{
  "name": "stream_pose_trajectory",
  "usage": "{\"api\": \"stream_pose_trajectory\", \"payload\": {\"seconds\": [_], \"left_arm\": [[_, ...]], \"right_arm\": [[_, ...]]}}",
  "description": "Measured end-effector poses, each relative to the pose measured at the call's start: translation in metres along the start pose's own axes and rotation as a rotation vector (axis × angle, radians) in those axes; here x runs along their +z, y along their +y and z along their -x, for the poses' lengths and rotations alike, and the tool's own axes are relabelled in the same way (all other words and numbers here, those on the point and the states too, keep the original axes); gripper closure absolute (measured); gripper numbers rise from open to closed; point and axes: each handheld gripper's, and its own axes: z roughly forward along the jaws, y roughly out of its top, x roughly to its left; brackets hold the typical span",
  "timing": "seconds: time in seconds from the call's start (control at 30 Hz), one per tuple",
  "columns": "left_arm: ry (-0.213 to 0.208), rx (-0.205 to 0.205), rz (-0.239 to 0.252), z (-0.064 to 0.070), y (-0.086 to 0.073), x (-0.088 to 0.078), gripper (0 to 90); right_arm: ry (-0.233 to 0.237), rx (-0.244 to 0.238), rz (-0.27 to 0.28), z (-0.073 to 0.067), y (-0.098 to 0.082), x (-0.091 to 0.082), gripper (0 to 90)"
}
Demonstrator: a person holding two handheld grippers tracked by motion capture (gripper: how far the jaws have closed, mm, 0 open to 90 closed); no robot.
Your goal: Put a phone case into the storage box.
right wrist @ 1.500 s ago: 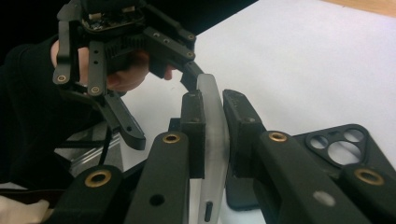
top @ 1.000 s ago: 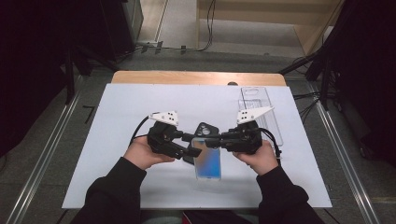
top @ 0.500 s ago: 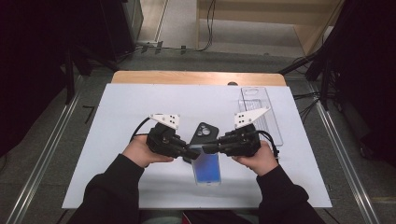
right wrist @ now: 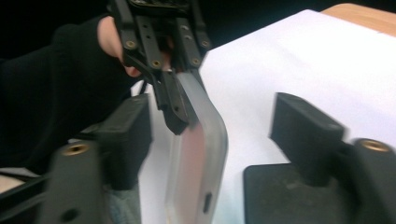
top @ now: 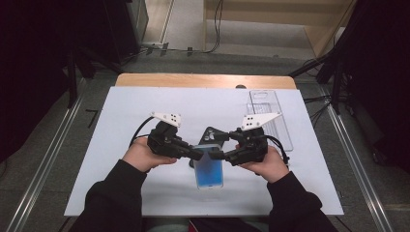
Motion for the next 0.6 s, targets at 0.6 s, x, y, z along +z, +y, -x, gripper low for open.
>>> {"api": "stream_pose_trajectory", "payload": {"seconds": [0.6], "left_arm": [[0.315, -0.240, 0.126, -0.001, 0.005, -0.019, 81.1]], "right_arm": [[-0.201, 0.121, 0.008, 0.005, -0.013, 0.006, 0.0]]}}
